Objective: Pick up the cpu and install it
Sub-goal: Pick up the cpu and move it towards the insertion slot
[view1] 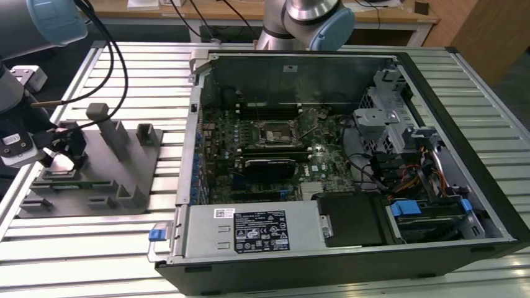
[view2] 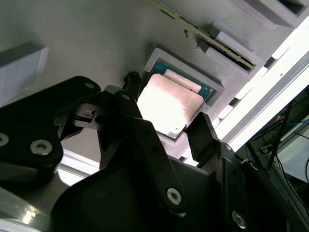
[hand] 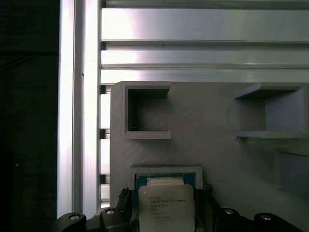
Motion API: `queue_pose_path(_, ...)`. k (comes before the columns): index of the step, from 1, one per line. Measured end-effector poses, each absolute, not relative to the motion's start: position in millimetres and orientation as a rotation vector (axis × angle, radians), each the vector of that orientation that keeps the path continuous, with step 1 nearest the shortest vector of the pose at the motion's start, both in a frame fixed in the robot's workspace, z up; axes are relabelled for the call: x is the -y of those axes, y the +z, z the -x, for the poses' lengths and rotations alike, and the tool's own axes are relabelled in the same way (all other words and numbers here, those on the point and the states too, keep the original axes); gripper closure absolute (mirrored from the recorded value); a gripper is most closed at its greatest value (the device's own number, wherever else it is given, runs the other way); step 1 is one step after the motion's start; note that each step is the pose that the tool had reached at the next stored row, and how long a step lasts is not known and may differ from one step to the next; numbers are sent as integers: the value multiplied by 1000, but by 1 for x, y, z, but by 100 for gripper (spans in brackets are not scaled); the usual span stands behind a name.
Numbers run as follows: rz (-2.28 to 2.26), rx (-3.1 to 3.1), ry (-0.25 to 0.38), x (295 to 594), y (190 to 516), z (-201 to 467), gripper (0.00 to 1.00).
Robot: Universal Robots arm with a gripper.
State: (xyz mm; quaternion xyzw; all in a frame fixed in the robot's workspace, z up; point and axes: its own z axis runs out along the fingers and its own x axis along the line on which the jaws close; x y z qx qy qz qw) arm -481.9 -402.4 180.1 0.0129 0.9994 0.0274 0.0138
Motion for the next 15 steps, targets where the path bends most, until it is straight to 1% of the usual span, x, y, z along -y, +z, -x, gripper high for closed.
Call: queue_pose_path(15, -42, -3142, 86, 403, 180, 481, 35)
